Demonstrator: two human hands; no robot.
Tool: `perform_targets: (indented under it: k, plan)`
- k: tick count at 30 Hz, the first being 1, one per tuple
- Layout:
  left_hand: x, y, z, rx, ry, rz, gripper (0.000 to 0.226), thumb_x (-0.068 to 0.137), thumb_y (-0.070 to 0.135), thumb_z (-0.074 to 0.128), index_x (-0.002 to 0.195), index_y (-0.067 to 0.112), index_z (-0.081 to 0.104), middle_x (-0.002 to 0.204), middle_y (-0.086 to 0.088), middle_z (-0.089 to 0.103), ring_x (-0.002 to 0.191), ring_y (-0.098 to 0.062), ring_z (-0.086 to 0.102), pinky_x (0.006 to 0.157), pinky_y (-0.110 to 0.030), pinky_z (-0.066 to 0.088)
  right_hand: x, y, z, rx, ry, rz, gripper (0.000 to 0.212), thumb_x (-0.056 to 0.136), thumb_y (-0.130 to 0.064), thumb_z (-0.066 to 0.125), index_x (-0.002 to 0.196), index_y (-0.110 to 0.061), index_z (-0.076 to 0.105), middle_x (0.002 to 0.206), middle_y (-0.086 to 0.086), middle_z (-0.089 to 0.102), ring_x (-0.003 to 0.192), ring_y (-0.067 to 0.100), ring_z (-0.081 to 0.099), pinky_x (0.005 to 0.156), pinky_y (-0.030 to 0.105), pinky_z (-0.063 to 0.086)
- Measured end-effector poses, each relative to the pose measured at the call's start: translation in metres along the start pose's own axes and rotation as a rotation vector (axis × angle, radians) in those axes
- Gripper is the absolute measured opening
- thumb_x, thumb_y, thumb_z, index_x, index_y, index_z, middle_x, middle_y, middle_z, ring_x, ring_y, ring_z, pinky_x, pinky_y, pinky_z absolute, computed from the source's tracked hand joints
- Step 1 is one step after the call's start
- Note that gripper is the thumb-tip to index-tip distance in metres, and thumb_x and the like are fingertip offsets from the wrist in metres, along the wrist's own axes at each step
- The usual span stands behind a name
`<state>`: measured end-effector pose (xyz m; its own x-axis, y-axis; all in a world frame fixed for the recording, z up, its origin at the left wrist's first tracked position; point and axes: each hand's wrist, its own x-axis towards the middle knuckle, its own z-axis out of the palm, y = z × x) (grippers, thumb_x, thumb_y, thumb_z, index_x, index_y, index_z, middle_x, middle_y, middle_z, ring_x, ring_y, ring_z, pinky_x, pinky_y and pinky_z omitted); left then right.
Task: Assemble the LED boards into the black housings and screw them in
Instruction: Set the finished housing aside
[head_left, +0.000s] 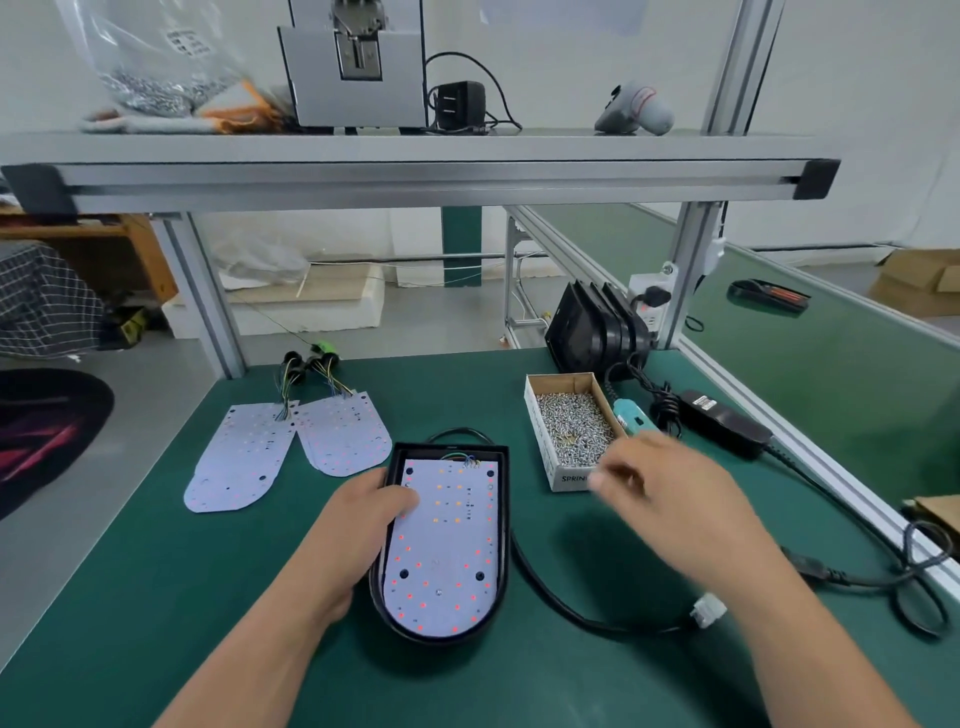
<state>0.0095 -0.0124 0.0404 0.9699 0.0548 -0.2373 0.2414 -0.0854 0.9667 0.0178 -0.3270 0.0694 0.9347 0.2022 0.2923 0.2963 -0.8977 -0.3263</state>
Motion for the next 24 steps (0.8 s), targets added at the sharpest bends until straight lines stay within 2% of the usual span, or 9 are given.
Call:
perform_targets:
  k: [2, 4, 7, 10, 12, 14, 16, 21, 24]
  plan:
    - [0.002, -0.003, -0.002, -0.025, 0.021, 0.006, 0.009, 0.090, 0.008, 0.059, 0.088, 0.001, 0.064, 0.081, -0.012, 0.071, 0.067, -0.025, 0.065, 0.064, -0.032, 0.053, -0.014, -0.009, 0.004, -0.081, -0.294, -0.072, 0.050, 0.082, -0.083, 0.044, 0.093, -0.036, 0.058, 0.091, -0.018, 0.056, 0.084, 0.000, 0.056, 0.078, 0.032, 0.050]
    - [0.004, -0.004, -0.002, -0.045, 0.043, 0.019, 0.012, 0.091, 0.008, 0.058, 0.094, -0.002, 0.065, 0.085, -0.016, 0.073, 0.069, -0.027, 0.066, 0.071, -0.038, 0.053, -0.027, -0.009, 0.010, -0.144, -0.458, -0.134, 0.057, 0.075, -0.085, 0.049, 0.100, -0.035, 0.057, 0.096, -0.017, 0.053, 0.090, 0.003, 0.054, 0.083, 0.033, 0.049]
    - [0.006, -0.005, 0.000, -0.092, 0.093, 0.024, 0.018, 0.096, 0.005, 0.054, 0.101, 0.003, 0.072, 0.099, -0.017, 0.081, 0.078, -0.031, 0.075, 0.074, -0.042, 0.060, -0.037, -0.008, 0.014, -0.004, -0.456, -0.175, 0.037, 0.081, -0.067, 0.059, 0.100, -0.035, 0.061, 0.097, -0.016, 0.055, 0.092, 0.002, 0.055, 0.084, 0.029, 0.049]
    - [0.006, -0.005, 0.004, -0.153, 0.109, 0.041, 0.023, 0.098, 0.006, 0.053, 0.100, 0.010, 0.075, 0.103, -0.012, 0.082, 0.087, -0.029, 0.079, 0.071, -0.039, 0.062, -0.038, -0.010, 0.020, -0.043, -0.397, -0.238, 0.023, 0.086, -0.051, 0.055, 0.100, -0.034, 0.061, 0.097, -0.015, 0.058, 0.094, 0.004, 0.055, 0.082, 0.022, 0.046]
    - [0.004, -0.004, 0.007, -0.197, 0.090, 0.061, 0.028, 0.100, 0.008, 0.052, 0.100, 0.017, 0.079, 0.108, -0.008, 0.082, 0.095, -0.029, 0.080, 0.077, -0.040, 0.061, -0.038, -0.012, 0.023, -0.013, -0.329, -0.191, 0.016, 0.093, -0.045, 0.053, 0.099, -0.031, 0.059, 0.095, -0.016, 0.062, 0.093, 0.008, 0.058, 0.078, 0.021, 0.044]
    - [0.001, -0.002, 0.009, -0.240, 0.059, 0.096, 0.030, 0.102, 0.011, 0.052, 0.102, 0.022, 0.080, 0.114, -0.007, 0.081, 0.103, -0.029, 0.079, 0.084, -0.044, 0.061, -0.035, -0.013, 0.022, 0.245, -0.299, -0.087, 0.005, 0.100, -0.037, 0.056, 0.097, -0.033, 0.056, 0.089, -0.014, 0.070, 0.079, 0.008, 0.062, 0.071, 0.023, 0.047]
    - [-0.002, -0.002, 0.010, -0.251, 0.015, 0.141, 0.023, 0.101, 0.018, 0.057, 0.108, 0.023, 0.079, 0.119, -0.008, 0.079, 0.108, -0.030, 0.077, 0.090, -0.048, 0.062, -0.031, -0.012, 0.018, 0.511, -0.288, -0.068, 0.007, 0.103, -0.030, 0.060, 0.097, -0.034, 0.059, 0.083, -0.010, 0.073, 0.069, 0.004, 0.060, 0.067, 0.023, 0.047]
    - [-0.009, -0.007, 0.015, -0.244, -0.176, 0.215, 0.031, 0.094, 0.029, 0.064, 0.122, 0.023, 0.075, 0.128, -0.013, 0.076, 0.116, -0.036, 0.073, 0.094, -0.046, 0.062, -0.023, -0.009, 0.010, 0.851, -0.417, -0.139, 0.009, 0.085, -0.030, 0.071, 0.091, -0.025, 0.075, 0.073, -0.003, 0.064, 0.069, 0.011, 0.053, 0.065, 0.025, 0.043]
    - [-0.011, -0.011, 0.021, -0.232, -0.256, 0.222, 0.033, 0.096, 0.028, 0.064, 0.127, 0.021, 0.072, 0.129, -0.014, 0.074, 0.116, -0.035, 0.073, 0.090, -0.040, 0.061, -0.013, -0.013, 0.015, 1.216, -0.335, -0.049, 0.010, 0.084, -0.020, 0.077, 0.091, -0.011, 0.077, 0.066, 0.006, 0.059, 0.058, 0.015, 0.047, 0.054, 0.027, 0.033]
